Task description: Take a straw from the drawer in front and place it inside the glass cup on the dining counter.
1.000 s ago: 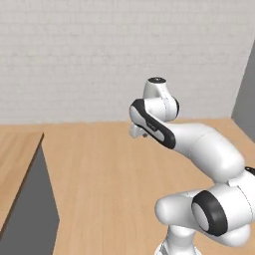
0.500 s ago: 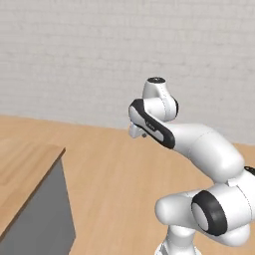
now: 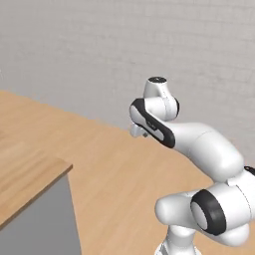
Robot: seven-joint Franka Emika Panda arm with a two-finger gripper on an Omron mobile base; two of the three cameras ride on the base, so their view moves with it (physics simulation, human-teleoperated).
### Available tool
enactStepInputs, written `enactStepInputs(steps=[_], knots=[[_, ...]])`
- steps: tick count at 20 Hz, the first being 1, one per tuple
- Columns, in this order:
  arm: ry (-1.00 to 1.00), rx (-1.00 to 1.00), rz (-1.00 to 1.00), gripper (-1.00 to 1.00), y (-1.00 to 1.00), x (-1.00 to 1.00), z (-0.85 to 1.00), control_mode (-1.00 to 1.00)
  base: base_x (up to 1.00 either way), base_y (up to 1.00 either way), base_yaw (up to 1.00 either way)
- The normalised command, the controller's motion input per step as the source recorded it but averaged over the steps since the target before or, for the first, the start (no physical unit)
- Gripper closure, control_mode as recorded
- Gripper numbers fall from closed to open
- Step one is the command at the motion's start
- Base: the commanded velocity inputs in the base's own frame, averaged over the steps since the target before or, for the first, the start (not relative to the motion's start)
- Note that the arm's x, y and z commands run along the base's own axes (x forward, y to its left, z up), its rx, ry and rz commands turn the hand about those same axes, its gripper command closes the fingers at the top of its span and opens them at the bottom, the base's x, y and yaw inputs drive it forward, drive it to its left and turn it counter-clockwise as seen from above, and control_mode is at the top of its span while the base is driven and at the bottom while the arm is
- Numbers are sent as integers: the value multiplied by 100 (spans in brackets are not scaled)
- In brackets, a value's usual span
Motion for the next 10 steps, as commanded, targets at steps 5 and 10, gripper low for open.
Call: enactStepInputs(steps=[5, 10], knots=[[0, 0, 0, 100, 0, 0, 0, 100, 85, -48, 59], [0, 0, 0, 100, 0, 0, 0, 100, 83, -48, 59]])
